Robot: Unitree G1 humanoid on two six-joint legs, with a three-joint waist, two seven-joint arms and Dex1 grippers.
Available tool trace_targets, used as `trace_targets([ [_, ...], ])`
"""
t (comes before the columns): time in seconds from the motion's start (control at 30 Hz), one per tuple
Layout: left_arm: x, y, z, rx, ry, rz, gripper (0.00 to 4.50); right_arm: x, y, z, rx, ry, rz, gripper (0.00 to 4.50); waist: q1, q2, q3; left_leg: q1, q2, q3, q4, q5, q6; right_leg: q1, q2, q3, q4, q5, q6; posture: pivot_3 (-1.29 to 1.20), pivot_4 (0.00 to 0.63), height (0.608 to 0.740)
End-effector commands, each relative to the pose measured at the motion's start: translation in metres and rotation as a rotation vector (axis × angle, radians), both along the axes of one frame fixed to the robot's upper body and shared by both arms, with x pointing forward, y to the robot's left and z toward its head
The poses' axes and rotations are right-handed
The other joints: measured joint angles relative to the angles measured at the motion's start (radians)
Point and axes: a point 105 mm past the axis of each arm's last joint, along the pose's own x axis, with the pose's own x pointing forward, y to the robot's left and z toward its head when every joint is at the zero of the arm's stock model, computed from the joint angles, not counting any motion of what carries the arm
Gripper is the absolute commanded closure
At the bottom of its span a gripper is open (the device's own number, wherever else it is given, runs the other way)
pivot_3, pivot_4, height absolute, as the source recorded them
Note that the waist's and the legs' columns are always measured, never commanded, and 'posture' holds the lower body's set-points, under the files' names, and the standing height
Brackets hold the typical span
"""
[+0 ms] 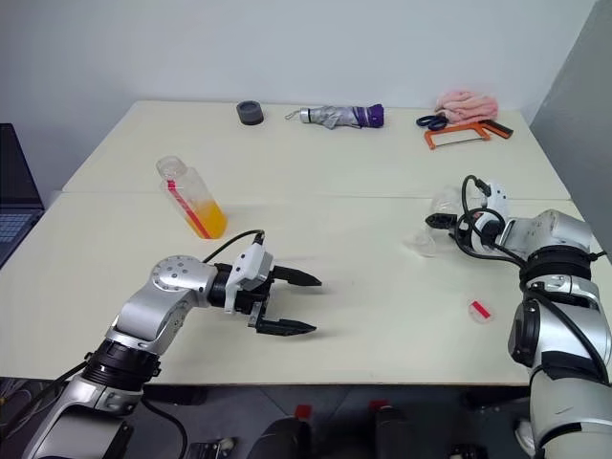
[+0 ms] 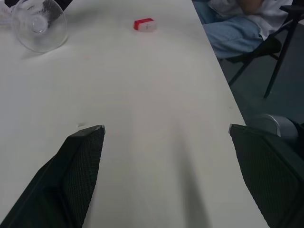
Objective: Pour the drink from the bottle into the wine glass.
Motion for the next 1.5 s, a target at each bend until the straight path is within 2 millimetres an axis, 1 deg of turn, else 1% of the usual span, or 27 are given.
trace_targets([
  [0.03,0.000,-0.001,0.005,-0.004,-0.038,-0.023,0.01,0.007,0.008,0.014,0.033,-0.051,0.020,0.00,-0.001,0.000,0.000,0.000,0.000,0.000,0.000,0.000,0.000,0.000,0.000,0.000,0.000,0.000,0.000,0.00,0.150,0.740],
  [0.13,-0.001,-0.001,0.003,0.000,-0.037,-0.026,0.01,0.009,0.020,0.011,0.069,-0.049,0.035,0.00,-0.003,0.000,0.000,0.000,0.000,0.000,0.000,0.000,0.000,0.000,0.000,0.000,0.000,0.000,0.000,0.00,0.150,0.740],
  [0.2,-0.002,-0.001,0.002,0.001,-0.039,-0.029,0.01,0.011,0.024,0.008,0.082,-0.045,0.036,0.00,-0.003,0.000,0.000,0.000,0.000,0.000,0.000,0.000,0.000,0.000,0.000,0.000,0.000,0.000,0.000,0.00,0.150,0.740],
  [0.3,-0.002,-0.003,0.002,0.001,-0.041,-0.029,0.00,0.012,0.031,0.002,0.088,-0.036,0.044,0.59,-0.004,0.000,0.000,0.000,0.000,0.000,0.000,0.000,0.000,0.000,0.000,0.000,0.001,0.000,0.000,0.00,0.150,0.740],
  [0.33,-0.002,-0.004,0.002,0.001,-0.042,-0.029,0.00,0.012,0.034,0.000,0.089,-0.033,0.046,0.87,-0.005,0.000,0.000,0.000,0.000,0.000,0.000,0.000,0.000,0.000,0.000,0.000,0.001,0.000,0.000,0.00,0.150,0.740],
  [0.5,-0.001,-0.007,0.005,0.000,-0.044,-0.027,0.00,0.013,0.039,-0.002,0.108,-0.039,0.050,2.68,-0.006,0.000,0.000,0.001,0.000,0.000,0.000,0.000,0.000,0.000,0.000,0.000,0.001,0.000,0.000,0.00,0.150,0.740],
  [0.53,-0.002,-0.008,0.006,0.000,-0.044,-0.026,0.00,0.013,0.039,-0.001,0.109,-0.044,0.050,3.08,-0.006,0.000,0.000,0.001,0.000,-0.001,0.000,0.000,0.000,0.000,0.000,0.000,0.002,0.000,0.000,0.00,0.150,0.740],
  [0.6,-0.003,-0.009,0.007,0.000,-0.043,-0.024,0.00,0.015,0.039,0.005,0.133,-0.063,0.044,3.71,-0.006,0.000,0.000,0.001,0.000,-0.001,0.000,0.000,0.000,0.000,0.000,0.000,0.002,0.000,0.000,0.00,0.150,0.740],
  [0.67,-0.003,-0.010,0.009,0.000,-0.042,-0.021,0.00,0.017,0.038,0.013,0.157,-0.091,0.033,4.19,-0.005,0.000,0.000,0.001,0.000,-0.001,0.001,0.000,0.000,0.000,0.000,0.000,0.002,0.000,0.000,0.00,0.150,0.740],
  [0.7,-0.004,-0.010,0.009,0.000,-0.042,-0.020,0.00,0.019,0.036,0.019,0.169,-0.111,0.018,4.33,-0.004,0.000,0.000,0.001,0.000,-0.001,0.001,0.000,0.000,0.000,-0.001,0.000,0.003,0.000,0.000,0.00,0.150,0.740],
  [0.77,-0.004,-0.010,0.010,0.001,-0.042,-0.016,0.00,0.023,0.033,0.032,0.194,-0.171,-0.007,4.33,-0.003,0.000,0.000,0.001,0.000,-0.001,0.001,0.000,0.000,0.000,-0.001,0.000,0.003,0.000,0.000,0.00,0.150,0.740],
  [0.87,-0.003,-0.011,0.013,-0.002,-0.046,-0.001,0.00,0.033,0.026,0.049,0.018,-0.374,-0.036,4.33,-0.004,0.001,0.001,0.000,0.000,-0.001,0.001,0.000,0.000,0.000,-0.001,0.000,0.003,0.000,0.000,0.00,0.150,0.740],
  [0.93,-0.002,-0.011,0.014,-0.003,-0.047,0.005,0.00,0.036,0.028,0.053,-0.126,-0.510,-0.053,4.33,-0.005,0.001,0.001,0.000,0.000,-0.001,0.001,0.000,0.000,-0.001,-0.001,0.000,0.003,0.000,0.000,0.00,0.150,0.740],
  [0.97,-0.002,-0.011,0.014,-0.003,-0.047,0.006,0.00,0.036,0.030,0.050,-0.186,-0.543,-0.060,4.33,-0.005,0.001,0.001,0.000,0.000,-0.001,0.000,0.000,0.000,-0.001,-0.001,0.000,0.003,0.000,0.000,0.00,0.150,0.740],
  [1.0,-0.002,-0.011,0.015,-0.003,-0.047,0.007,0.00,0.034,0.033,0.042,-0.255,-0.569,-0.054,4.33,-0.005,0.001,0.000,0.000,0.001,-0.002,0.000,0.000,0.000,-0.001,-0.001,0.000,0.003,0.000,0.000,0.00,0.150,0.740],
  [1.13,-0.001,-0.011,0.015,-0.004,-0.046,0.014,0.00,0.025,0.042,0.017,-0.363,-0.608,-0.023,4.33,-0.006,0.001,0.001,0.000,0.001,-0.002,0.000,0.000,-0.001,-0.001,-0.001,0.000,0.005,0.000,0.000,0.00,0.150,0.740],
  [1.2,0.000,-0.010,0.016,-0.009,-0.044,0.021,0.00,0.019,0.043,0.005,-0.436,-0.637,-0.026,4.33,-0.005,0.002,0.000,0.001,0.001,-0.003,0.001,0.000,-0.001,-0.001,-0.001,0.001,0.005,0.000,0.000,0.00,0.150,0.740],
  [1.23,0.001,-0.010,0.018,-0.016,-0.042,0.030,0.00,0.015,0.044,-0.002,-0.446,-0.635,-0.024,4.33,-0.005,0.002,0.000,0.001,0.001,-0.004,0.001,0.000,-0.001,-0.001,-0.001,0.001,0.005,0.000,0.000,0.00,0.150,0.740],
  [1.3,0.003,-0.008,0.020,-0.029,-0.037,0.048,0.00,0.010,0.044,-0.004,-0.500,-0.675,-0.019,4.33,-0.005,0.002,0.000,0.001,0.001,-0.004,0.001,0.000,-0.001,-0.001,-0.001,0.001,0.006,0.000,0.000,0.00,0.150,0.740],
  [1.37,0.006,-0.002,0.022,-0.041,-0.037,0.087,0.00,0.003,0.045,-0.011,-0.509,-0.673,-0.014,4.33,-0.005,0.002,0.000,0.001,0.001,-0.005,0.001,0.000,-0.001,-0.001,-0.001,0.000,0.006,0.000,0.000,0.00,0.150,0.740],
  [1.43,0.012,0.006,0.025,-0.063,-0.035,0.153,0.00,-0.007,0.049,-0.024,-0.534,-0.679,0.016,4.33,-0.004,0.002,0.000,0.001,0.001,-0.005,0.001,0.000,-0.001,-0.001,-0.001,0.000,0.006,0.000,0.000,0.00,0.150,0.740],
  [1.5,0.015,0.010,0.027,-0.074,-0.033,0.190,0.00,-0.014,0.051,-0.031,-0.544,-0.697,0.030,4.33,-0.003,0.002,0.000,0.001,0.001,-0.006,0.001,0.000,-0.001,0.000,-0.001,0.000,0.006,0.000,0.000,0.00,0.150,0.740],
])
